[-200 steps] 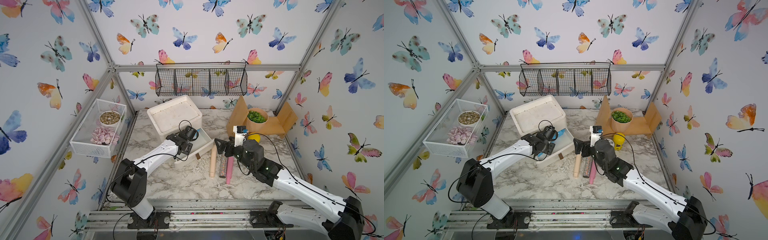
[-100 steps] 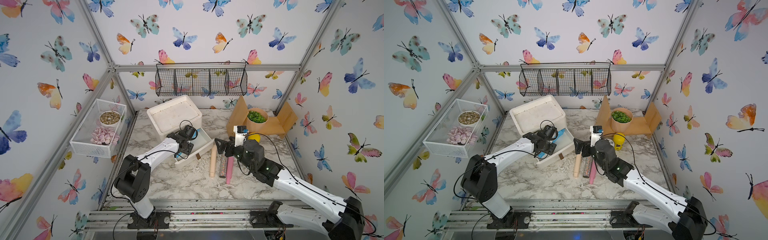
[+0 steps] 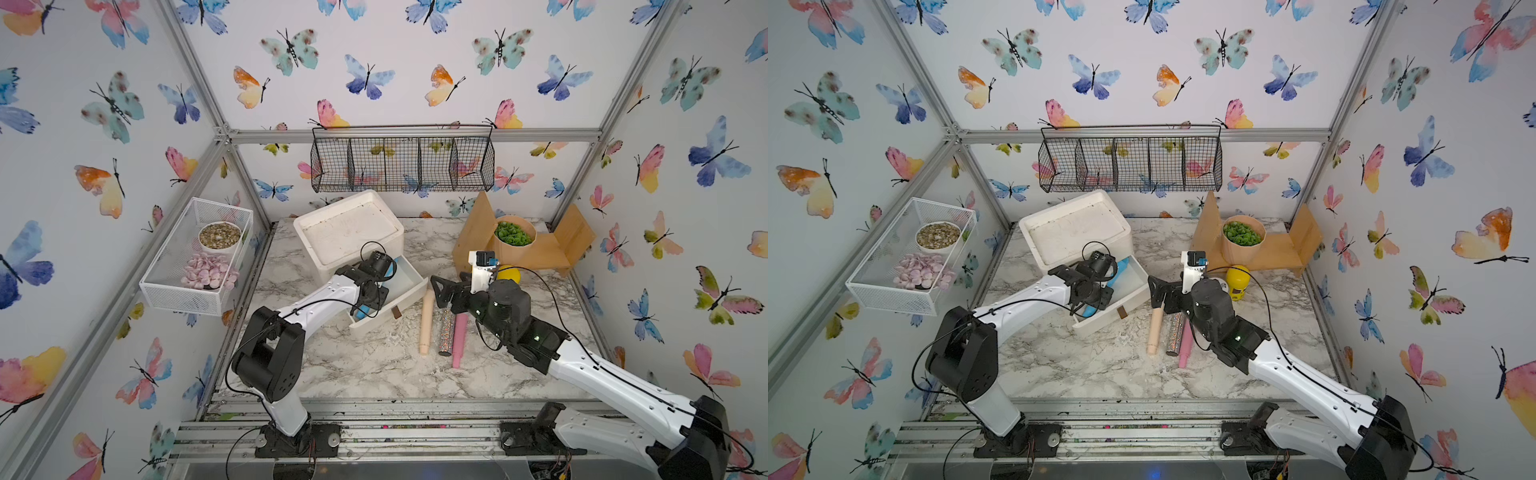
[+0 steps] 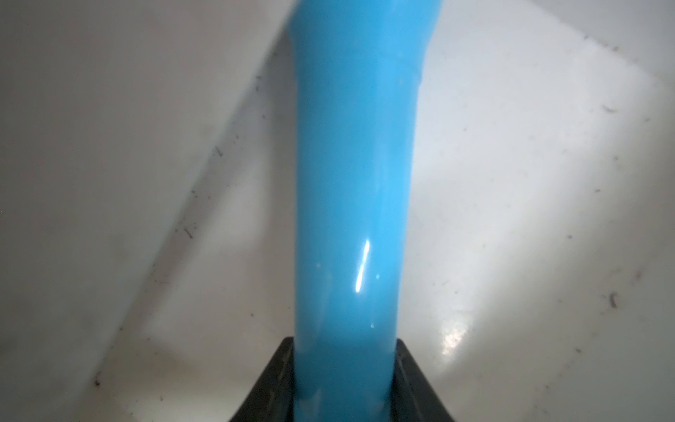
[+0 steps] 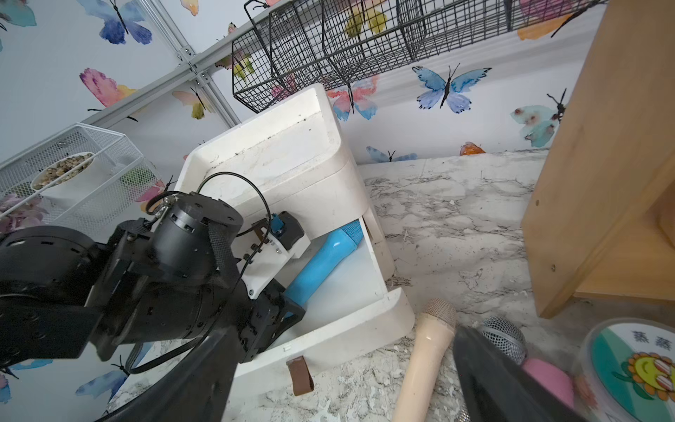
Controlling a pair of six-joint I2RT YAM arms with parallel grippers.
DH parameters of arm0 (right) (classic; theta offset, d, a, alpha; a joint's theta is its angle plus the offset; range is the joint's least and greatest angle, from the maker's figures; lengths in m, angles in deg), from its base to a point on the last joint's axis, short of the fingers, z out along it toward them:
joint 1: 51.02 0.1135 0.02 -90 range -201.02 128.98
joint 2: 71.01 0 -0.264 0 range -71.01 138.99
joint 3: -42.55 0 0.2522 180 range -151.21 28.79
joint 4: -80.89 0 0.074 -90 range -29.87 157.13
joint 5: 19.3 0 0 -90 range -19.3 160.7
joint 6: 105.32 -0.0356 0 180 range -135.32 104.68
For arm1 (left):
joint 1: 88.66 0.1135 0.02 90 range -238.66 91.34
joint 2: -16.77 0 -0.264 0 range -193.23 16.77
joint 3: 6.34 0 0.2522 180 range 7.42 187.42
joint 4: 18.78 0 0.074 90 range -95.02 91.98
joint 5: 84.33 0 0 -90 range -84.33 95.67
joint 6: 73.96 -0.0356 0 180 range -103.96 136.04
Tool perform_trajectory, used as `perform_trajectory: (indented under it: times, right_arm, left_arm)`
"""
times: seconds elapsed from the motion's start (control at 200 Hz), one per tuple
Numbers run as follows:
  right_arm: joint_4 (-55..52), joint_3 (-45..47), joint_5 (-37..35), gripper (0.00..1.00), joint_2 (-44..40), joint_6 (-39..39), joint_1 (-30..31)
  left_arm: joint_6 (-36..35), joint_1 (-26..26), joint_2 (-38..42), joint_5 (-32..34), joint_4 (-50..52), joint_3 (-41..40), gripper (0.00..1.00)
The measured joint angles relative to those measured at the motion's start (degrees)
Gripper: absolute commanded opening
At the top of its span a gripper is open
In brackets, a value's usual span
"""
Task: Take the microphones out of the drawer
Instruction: Pick up the microphone from the drawer.
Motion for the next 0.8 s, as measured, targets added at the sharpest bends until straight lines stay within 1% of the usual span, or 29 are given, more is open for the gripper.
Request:
perform_trajectory:
  times: [0.08,0.43,0.541,0.571,0.651,0.801]
  right_arm:
    - [0.0,0.0,0.0,0.98,0.0,0.0,0.0]
    - [0.0,0.0,0.0,0.98,0.0,0.0,0.0]
    - [0.0,0.0,0.0,0.98,0.0,0.0,0.0]
    - [0.0,0.0,0.0,0.98,0.0,0.0,0.0]
    - [0.0,0.0,0.0,0.98,0.1,0.0,0.0]
    - [0.0,0.0,0.1,0.98,0.9,0.0,0.0]
  left_arm:
    - [-0.2,0.0,0.1,0.0,0.0,-0.1,0.34]
    - [-0.9,0.5,3.1,0.1,0.1,-3.0,0.34]
    - [-2.3,0.7,4.3,0.1,-1.2,-4.5,0.34]
    - [-2.9,0.8,4.7,0.0,-1.7,-4.9,0.32]
    - [-4.7,1.0,5.7,0.0,-2.4,-5.8,0.32]
    - [-8.6,1.2,6.1,-0.6,-2.8,-5.7,0.32]
